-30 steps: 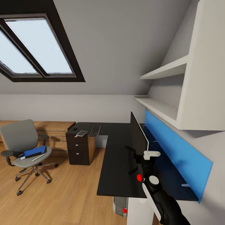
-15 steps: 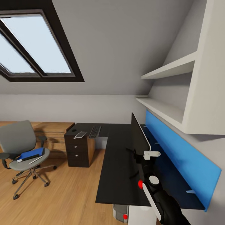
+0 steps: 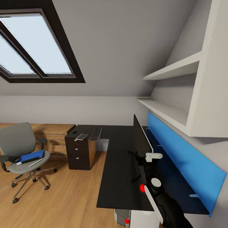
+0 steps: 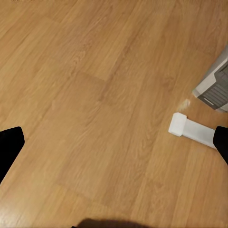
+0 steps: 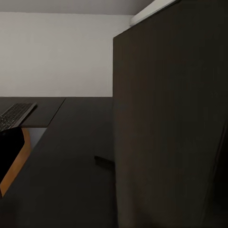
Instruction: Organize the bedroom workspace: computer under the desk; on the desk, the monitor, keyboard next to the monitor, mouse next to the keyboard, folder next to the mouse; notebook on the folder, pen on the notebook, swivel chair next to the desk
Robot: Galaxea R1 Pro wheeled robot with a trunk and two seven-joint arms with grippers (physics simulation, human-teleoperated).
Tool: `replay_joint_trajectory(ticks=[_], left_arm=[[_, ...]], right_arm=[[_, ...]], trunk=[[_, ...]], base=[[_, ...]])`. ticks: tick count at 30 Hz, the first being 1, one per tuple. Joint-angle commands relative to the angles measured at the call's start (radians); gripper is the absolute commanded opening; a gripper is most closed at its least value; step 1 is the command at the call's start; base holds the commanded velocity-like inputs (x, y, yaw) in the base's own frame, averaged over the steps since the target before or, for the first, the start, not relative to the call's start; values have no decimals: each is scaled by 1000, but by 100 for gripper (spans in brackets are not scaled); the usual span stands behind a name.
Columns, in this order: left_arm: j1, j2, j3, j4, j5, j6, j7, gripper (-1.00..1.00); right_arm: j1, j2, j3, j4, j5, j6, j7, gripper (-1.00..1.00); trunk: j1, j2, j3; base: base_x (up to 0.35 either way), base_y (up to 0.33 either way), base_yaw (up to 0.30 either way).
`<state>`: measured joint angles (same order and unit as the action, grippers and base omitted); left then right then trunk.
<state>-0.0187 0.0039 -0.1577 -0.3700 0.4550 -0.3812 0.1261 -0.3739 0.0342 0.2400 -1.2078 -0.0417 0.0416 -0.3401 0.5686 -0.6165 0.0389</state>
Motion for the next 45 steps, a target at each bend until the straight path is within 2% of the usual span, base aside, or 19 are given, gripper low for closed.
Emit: replay_joint_trajectory(ticks=[1,24,45], left_arm=[[0,1,-8,0,3,-4,8,100],[0,1,-8,0,3,-4,8,100],[0,1,-8,0,2,-4,8,100]], right_arm=[[0,0,2,-1,-4,4,-7,100],[0,1,3,0,-4,4,-5,100],[0,1,4,22,-6,3,-4,100]], trunk=[[0,0,0],[0,0,0],[0,0,0]], base=[[0,0,0],[-25,12,0],[-256,0,0]])
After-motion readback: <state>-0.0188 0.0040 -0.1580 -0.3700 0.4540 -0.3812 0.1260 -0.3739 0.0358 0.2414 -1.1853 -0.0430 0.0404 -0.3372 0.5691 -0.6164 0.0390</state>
